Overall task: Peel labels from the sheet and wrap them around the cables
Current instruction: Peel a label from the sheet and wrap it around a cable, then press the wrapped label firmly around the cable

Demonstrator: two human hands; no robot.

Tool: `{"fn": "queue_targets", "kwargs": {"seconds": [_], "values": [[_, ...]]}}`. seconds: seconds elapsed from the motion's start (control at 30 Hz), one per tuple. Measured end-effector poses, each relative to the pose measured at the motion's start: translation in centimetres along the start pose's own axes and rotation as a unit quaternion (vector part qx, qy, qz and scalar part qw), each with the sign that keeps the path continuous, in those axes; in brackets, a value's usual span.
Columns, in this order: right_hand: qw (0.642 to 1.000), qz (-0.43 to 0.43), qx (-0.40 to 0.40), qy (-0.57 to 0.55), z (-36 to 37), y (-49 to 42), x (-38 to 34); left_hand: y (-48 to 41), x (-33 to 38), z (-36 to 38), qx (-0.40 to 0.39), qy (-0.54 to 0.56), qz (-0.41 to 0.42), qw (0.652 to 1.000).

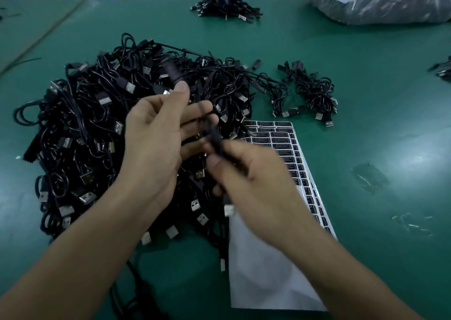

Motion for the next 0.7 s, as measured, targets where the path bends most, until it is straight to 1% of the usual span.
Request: {"fn": "queue_targets", "kwargs": {"seconds": [0.1,0.13,0.23,0.3,0.37,0.47,0.6,0.67,0.7], "values": [[0.991,0.052,0.11,-0.059,-2.5,-2.5,0.8,-0.4,-0.5,-0.1,-0.006,-0.032,-0.019,0.999],[0.988,0.059,0.135,-0.055,-3.5,-3.7,1.2,-0.5,-0.7,-0.2,-0.005,-0.047,-0.015,0.999],[0.976,0.045,0.203,0.055,-6.5,-7.9,2.8,-0.4,-1.1,-0.2,-0.022,-0.098,0.007,0.995],[0.955,0.032,0.264,0.13,-8.2,-11.2,4.0,-0.2,-1.1,-0.3,-0.033,-0.113,0.012,0.993],[0.932,0.037,0.315,0.176,-9.6,-14.4,5.0,-0.1,-1.1,-0.3,-0.038,-0.12,0.015,0.992],[0.911,0.051,0.332,0.241,-10.4,-17.5,6.0,-0.1,-1.2,-0.2,-0.043,-0.132,0.024,0.99],[0.906,0.064,0.298,0.292,-10.5,-18.9,6.7,0.0,-1.7,-0.1,-0.071,-0.187,0.054,0.978],[0.894,0.05,0.283,0.345,-10.3,-18.3,6.4,0.2,-1.9,-0.1,-0.085,-0.233,0.1,0.964],[0.874,0.031,0.278,0.397,-10.1,-17.8,6.2,0.3,-2.0,-0.1,-0.087,-0.262,0.139,0.951]]}}
Point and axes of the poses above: each hand's wrist, its own y-axis away from the middle knuckle, its own z-axis out of the palm, x = y × z, the point moved 1 cm from there along -y, towards the middle knuckle, and after that the axes turned 15 degrees about x, right-handed, at the moved point
